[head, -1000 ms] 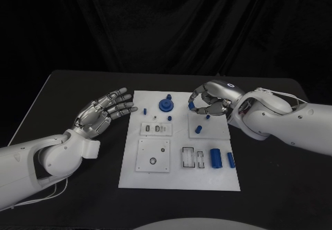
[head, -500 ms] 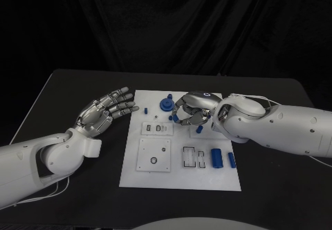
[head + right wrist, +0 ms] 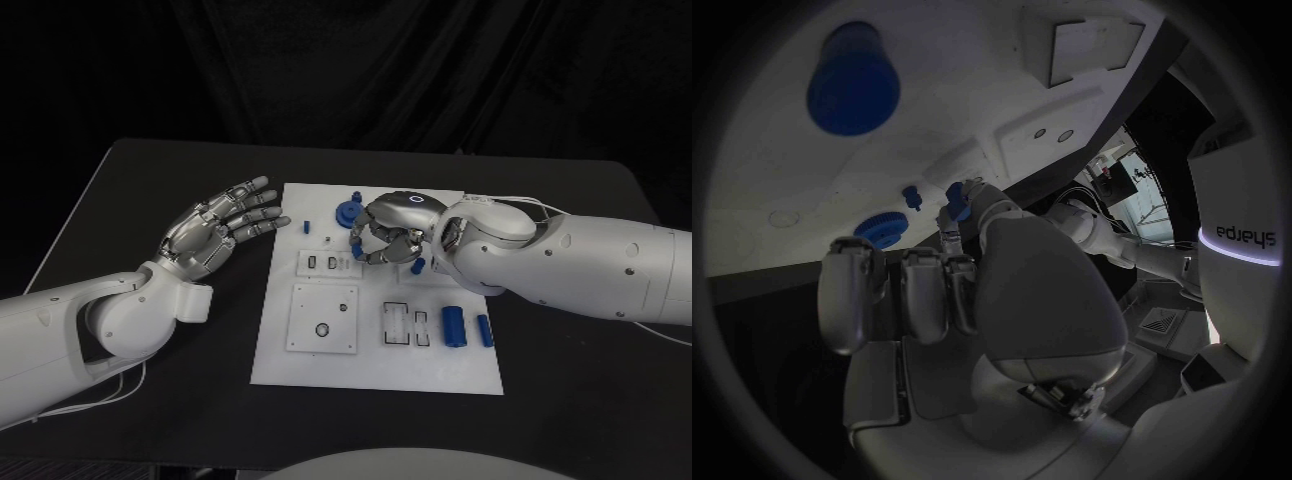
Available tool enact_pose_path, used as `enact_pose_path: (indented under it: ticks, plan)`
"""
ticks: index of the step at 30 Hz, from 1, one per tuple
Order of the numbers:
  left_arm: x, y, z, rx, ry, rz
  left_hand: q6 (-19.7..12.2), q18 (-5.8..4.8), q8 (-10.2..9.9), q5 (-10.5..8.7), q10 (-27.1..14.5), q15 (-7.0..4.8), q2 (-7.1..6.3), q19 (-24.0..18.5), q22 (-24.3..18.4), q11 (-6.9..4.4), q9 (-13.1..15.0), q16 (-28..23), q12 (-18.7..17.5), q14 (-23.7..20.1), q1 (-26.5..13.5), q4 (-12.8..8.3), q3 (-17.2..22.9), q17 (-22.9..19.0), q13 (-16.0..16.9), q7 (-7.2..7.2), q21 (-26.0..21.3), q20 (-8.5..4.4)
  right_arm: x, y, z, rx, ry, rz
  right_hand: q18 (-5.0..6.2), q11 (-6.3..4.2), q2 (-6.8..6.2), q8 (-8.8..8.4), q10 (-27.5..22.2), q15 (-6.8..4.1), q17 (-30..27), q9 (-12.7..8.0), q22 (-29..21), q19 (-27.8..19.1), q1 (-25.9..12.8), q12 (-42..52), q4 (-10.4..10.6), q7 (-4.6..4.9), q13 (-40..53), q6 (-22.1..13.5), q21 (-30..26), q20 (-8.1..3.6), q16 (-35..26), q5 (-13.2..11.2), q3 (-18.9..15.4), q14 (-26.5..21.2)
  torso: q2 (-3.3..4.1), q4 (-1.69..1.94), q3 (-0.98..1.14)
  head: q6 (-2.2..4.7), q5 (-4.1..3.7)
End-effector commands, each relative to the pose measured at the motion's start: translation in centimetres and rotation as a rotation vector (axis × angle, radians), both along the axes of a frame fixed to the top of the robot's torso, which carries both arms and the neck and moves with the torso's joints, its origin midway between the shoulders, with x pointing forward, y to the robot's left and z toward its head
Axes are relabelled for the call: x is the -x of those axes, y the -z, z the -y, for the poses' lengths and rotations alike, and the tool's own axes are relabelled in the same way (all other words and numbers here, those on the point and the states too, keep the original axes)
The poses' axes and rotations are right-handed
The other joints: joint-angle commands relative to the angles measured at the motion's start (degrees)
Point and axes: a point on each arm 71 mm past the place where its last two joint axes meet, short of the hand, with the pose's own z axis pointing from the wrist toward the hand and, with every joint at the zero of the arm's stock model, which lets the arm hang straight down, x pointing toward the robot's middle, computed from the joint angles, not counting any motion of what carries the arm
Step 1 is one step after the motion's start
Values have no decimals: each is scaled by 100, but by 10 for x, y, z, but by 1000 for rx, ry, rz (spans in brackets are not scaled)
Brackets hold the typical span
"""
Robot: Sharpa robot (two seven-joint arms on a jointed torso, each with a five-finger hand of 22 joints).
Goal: Assemble the parts on the task board
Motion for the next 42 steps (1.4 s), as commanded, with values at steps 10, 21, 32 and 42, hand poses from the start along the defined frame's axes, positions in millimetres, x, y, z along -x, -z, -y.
enact_pose_path:
  ticks: [10, 21, 32, 42]
  plan:
    - [1, -1, 1, 27, 2, 19, 12, -100, 27, 20, 10, -9, -9, -49, 6, 20, 8, 43, 37, -48, -69, 4, 46, -8, 9, 100, -30, 0, -1, 9, -3, 59, 22, -36, 149, 41, -32, 3, -81, 22, 645, 352, 577, -167, -176, -90, -12, 70, 705, -378, -258, 36, -141, -404, 50, 300, 0, 1, 6, -41, 5]
    - [0, -1, 3, 29, 6, 19, 8, -100, 26, 20, 12, -9, -9, -51, 7, 21, 8, 45, 38, -50, -71, 5, 50, -9, 9, 101, -29, 0, -1, 14, -2, 78, 38, -55, 232, 116, -74, -290, -365, 104, 494, 167, 379, -360, -270, -185, -67, 207, 448, -961, -595, 127, -285, -969, 38, 201, -1, -7, -4, -73, 6]
    - [0, 0, 2, 28, 5, 18, 3, -100, 24, 20, 12, -8, -8, -52, 7, 21, 7, 46, 38, -51, -72, 5, 53, -9, 9, 103, -29, 0, -1, 15, -1, 71, 35, -53, 278, 81, -137, -576, -764, 82, 370, -152, 274, -466, -477, -322, 6, 199, 75, -1724, -837, 110, -397, -1743, -356, 117, 0, -12, 4, -111, 0]
    - [-1, 0, 2, 29, 6, 20, 3, -100, 24, 20, 12, -8, -8, -52, 7, 21, 7, 46, 38, -51, -72, 5, 53, -9, 9, 103, -29, 0, 2, 10, 3, 23, 11, -19, 313, 51, -140, -622, -1204, 67, 263, -354, 196, -553, -411, -516, 90, 149, -343, -2024, -1026, 99, -495, -2020, -586, 46, 1, -12, 6, -140, 52]
